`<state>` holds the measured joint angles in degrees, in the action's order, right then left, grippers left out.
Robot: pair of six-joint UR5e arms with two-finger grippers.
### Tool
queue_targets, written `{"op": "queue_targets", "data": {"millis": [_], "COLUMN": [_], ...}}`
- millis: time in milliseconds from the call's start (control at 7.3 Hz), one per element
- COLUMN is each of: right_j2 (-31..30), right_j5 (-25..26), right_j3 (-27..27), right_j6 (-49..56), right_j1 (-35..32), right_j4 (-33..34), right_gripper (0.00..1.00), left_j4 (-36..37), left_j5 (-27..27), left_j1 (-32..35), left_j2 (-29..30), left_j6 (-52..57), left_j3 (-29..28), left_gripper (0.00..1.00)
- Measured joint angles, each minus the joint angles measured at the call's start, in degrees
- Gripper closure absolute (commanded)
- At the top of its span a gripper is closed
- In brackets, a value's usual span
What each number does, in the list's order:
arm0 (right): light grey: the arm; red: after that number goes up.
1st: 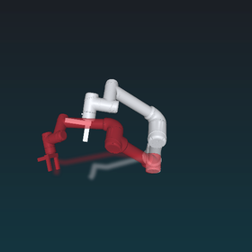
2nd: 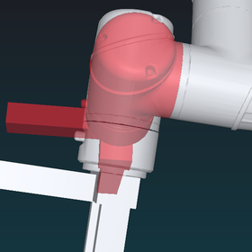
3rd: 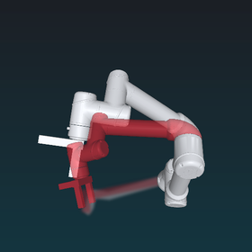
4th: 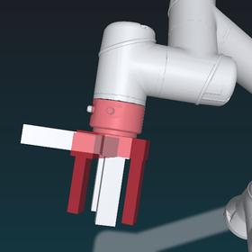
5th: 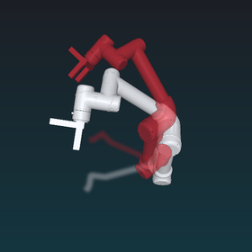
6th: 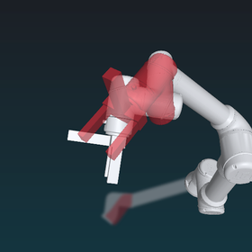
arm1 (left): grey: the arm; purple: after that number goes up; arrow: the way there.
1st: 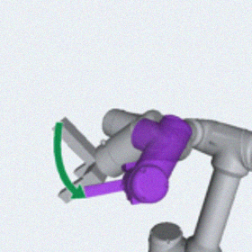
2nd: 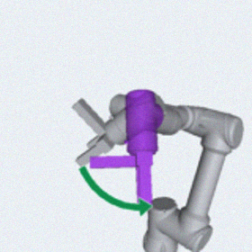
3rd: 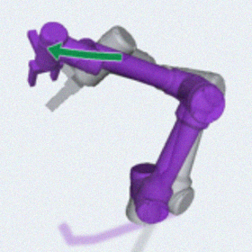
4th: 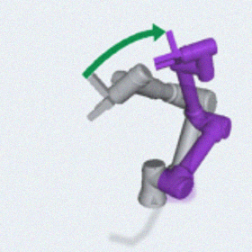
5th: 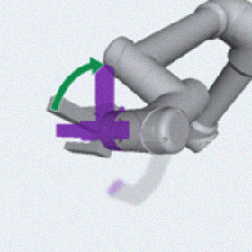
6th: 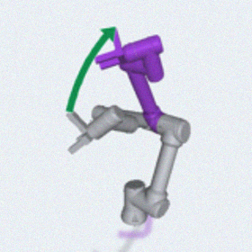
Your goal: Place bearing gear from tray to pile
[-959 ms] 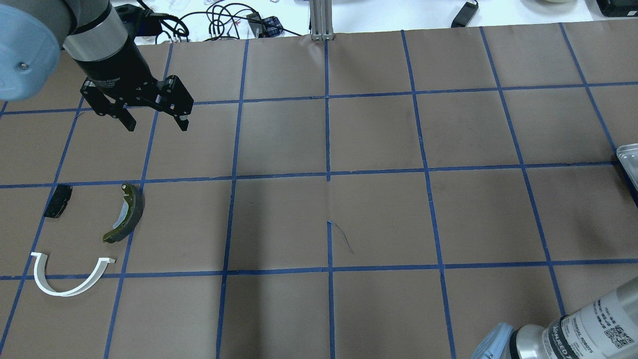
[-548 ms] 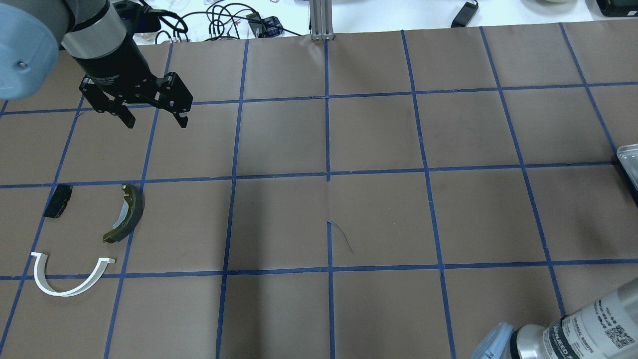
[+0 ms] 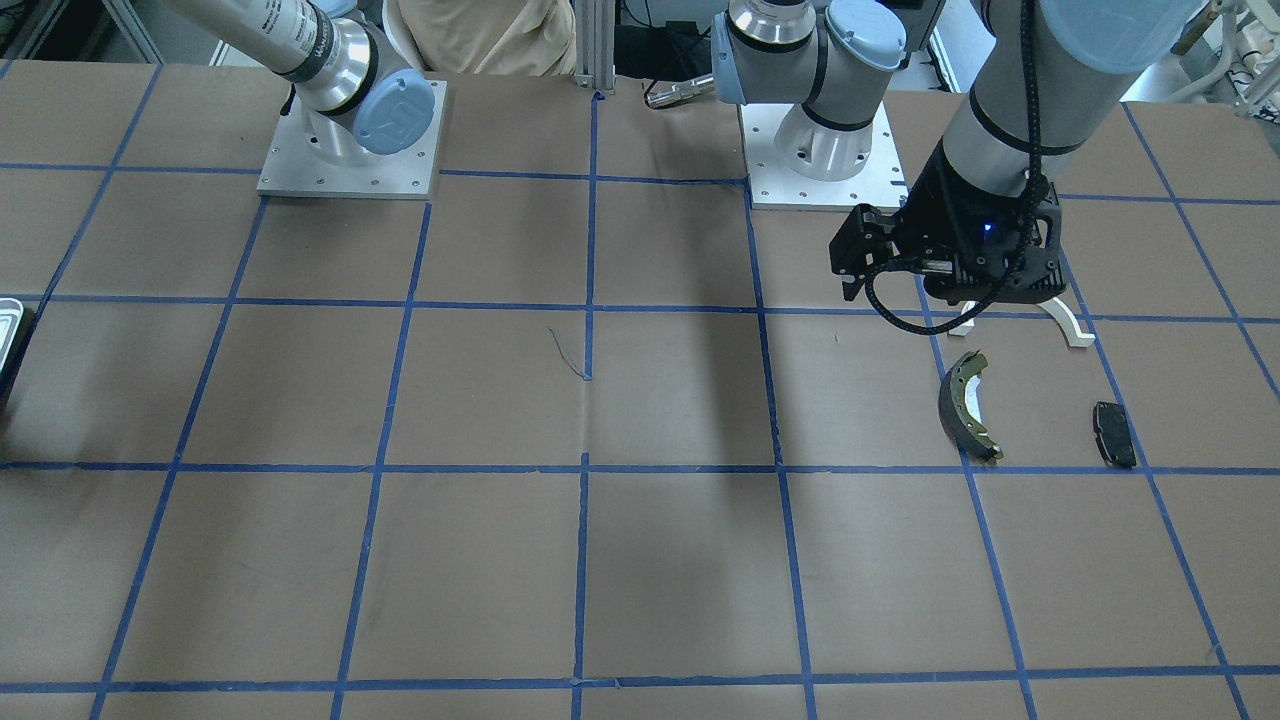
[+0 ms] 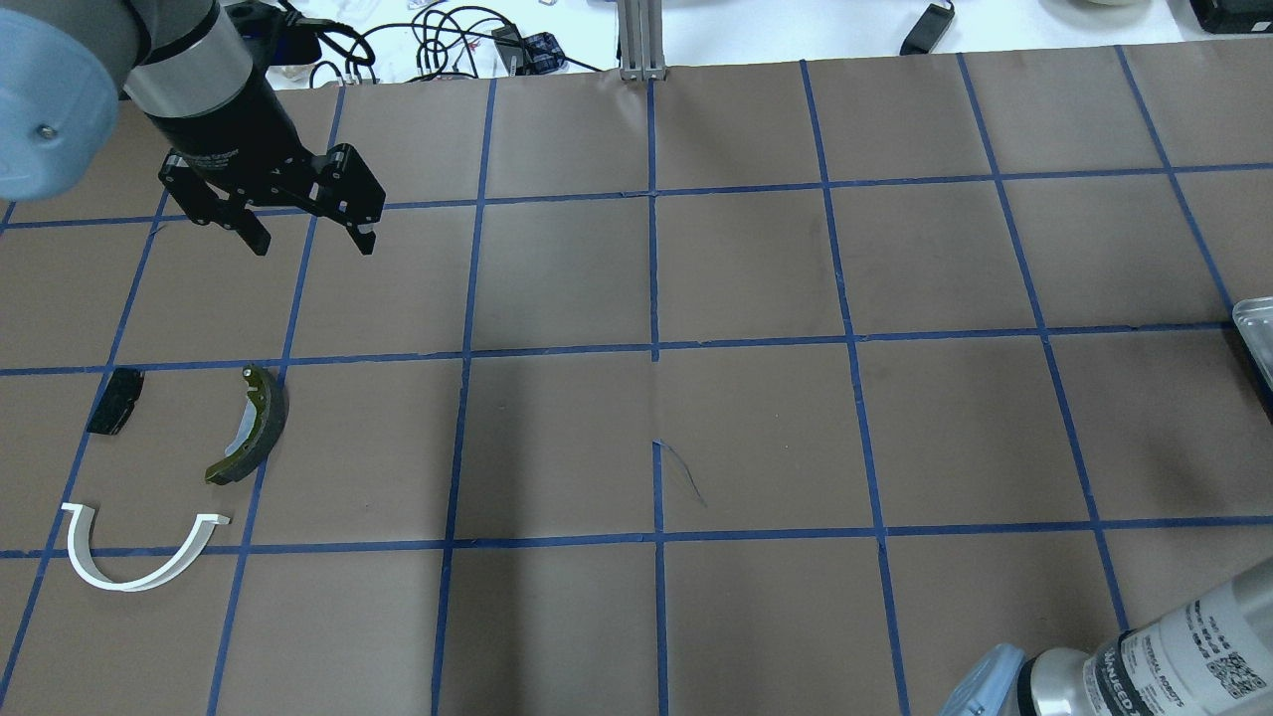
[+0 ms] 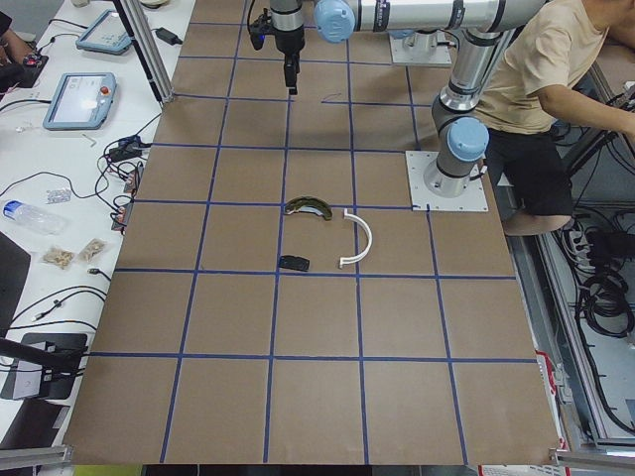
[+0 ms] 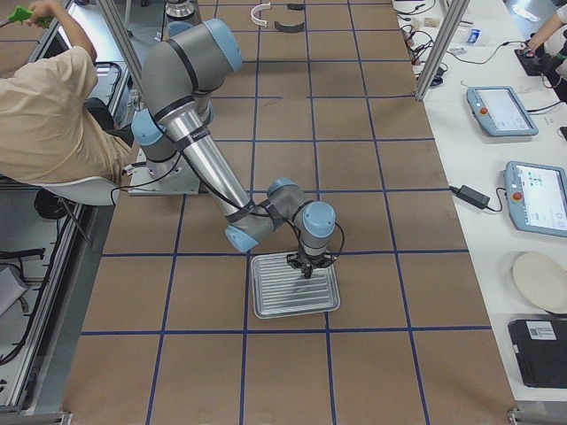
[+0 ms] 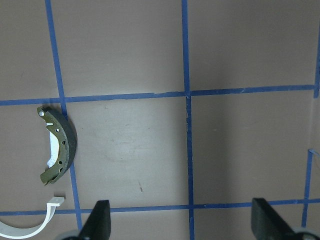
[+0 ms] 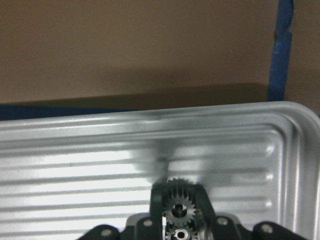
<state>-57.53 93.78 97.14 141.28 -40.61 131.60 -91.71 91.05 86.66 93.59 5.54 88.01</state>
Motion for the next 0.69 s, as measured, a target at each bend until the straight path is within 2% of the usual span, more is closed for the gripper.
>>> {"op": "queue_targets", "data": {"millis": [274,685], "right_j2": [-2.15,-8.08], "right_j5": [0.0,0.27], "right_j3": [-0.17,0.08], "right_j6": [-7.14,-29.71], "right_j1": [-0.1,-3.92], "right_j4": [-0.47,-2.0], "right_gripper": [1.0,1.0], "left_j4": [0.16,0.34], "left_j5": [0.0,0.0], "left_j1": [0.0,0.0], "left_j2": [-0.05,-0.23], "left_j6": [0.12,0.17], "left_j3": [0.08,0.14], "left_gripper": [0.0,0.0]}}
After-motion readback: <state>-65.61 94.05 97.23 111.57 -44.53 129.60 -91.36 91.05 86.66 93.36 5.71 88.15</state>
